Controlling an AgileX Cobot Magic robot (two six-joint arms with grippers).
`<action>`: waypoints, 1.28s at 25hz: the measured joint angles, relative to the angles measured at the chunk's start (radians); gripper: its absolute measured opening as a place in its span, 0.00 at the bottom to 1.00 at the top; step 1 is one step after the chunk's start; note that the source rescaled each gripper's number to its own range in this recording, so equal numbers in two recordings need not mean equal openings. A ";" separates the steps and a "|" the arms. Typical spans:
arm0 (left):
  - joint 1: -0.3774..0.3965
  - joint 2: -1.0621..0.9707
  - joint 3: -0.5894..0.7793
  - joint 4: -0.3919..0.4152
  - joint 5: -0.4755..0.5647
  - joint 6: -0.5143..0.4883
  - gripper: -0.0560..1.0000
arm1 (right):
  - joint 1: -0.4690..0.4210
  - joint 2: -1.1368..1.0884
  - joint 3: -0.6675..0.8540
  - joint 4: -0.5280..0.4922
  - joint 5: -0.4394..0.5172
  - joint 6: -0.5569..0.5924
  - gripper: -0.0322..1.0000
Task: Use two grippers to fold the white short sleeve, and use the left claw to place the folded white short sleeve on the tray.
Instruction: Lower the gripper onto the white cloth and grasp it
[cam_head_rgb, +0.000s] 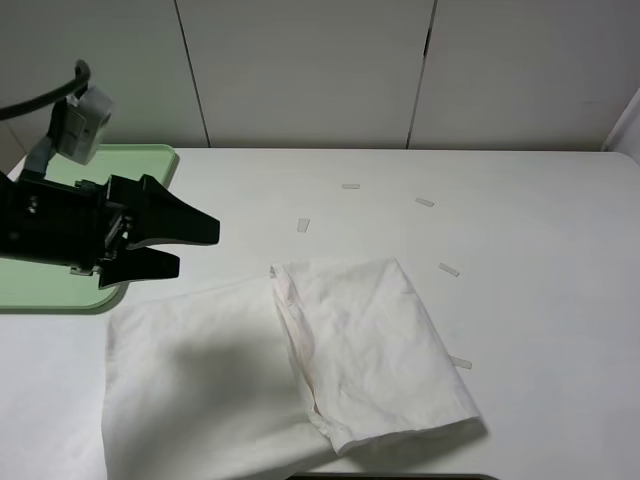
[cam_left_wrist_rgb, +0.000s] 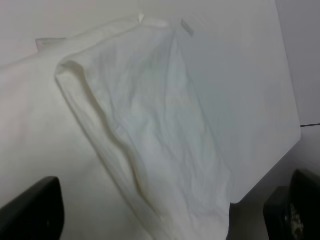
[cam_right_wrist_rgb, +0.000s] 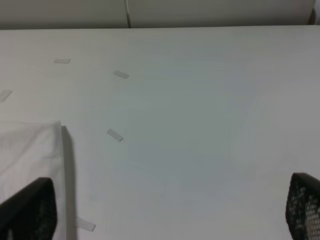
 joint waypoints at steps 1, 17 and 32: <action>-0.012 0.034 -0.001 -0.034 -0.005 0.032 0.89 | 0.000 0.000 0.000 0.000 0.000 0.000 1.00; -0.126 0.345 -0.049 -0.278 -0.022 0.247 0.89 | 0.000 0.000 0.000 0.000 0.000 0.000 1.00; -0.073 0.176 -0.058 0.553 -0.061 -0.529 0.89 | 0.000 0.000 0.000 0.000 0.000 0.005 1.00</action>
